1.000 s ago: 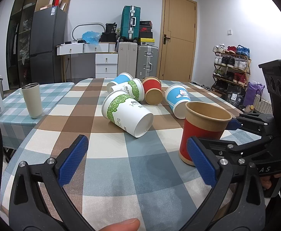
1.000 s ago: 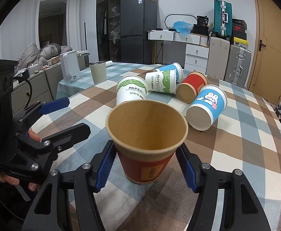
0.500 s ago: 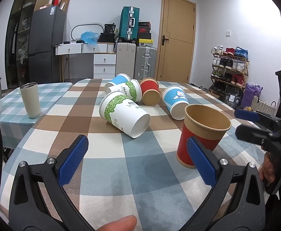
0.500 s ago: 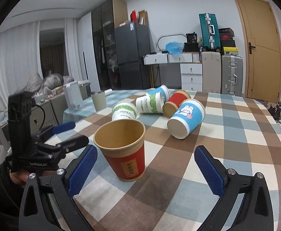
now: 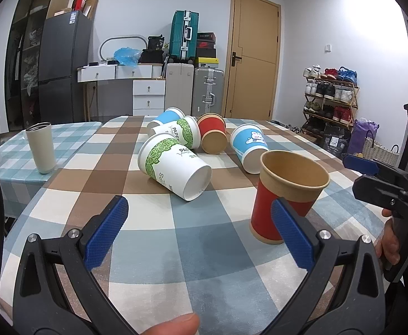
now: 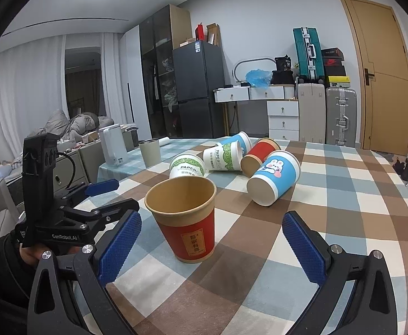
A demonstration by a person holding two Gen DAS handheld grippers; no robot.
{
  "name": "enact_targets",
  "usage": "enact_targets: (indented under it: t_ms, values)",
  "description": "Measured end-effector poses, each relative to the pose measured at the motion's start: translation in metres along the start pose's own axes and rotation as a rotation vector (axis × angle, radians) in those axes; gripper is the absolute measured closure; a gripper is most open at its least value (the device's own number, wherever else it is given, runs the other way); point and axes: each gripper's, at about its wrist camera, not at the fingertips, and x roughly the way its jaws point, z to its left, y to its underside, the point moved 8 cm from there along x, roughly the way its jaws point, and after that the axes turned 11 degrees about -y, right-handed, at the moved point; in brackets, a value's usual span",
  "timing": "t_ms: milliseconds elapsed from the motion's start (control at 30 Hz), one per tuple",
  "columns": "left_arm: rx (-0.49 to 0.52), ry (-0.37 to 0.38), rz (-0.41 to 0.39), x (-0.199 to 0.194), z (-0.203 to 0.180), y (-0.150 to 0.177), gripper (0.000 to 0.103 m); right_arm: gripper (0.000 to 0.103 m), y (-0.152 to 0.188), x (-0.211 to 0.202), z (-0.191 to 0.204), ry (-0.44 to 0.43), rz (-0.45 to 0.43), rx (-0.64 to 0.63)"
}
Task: Flip cup upright
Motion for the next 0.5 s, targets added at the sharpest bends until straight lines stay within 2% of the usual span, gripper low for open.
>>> enact_targets:
  t_ms: [500]
  values:
    - [0.004, 0.001, -0.001, 0.0000, -0.0007, 0.0009, 0.001, 0.000, 0.0000, 0.0000, -0.0001, 0.001, -0.001, -0.001]
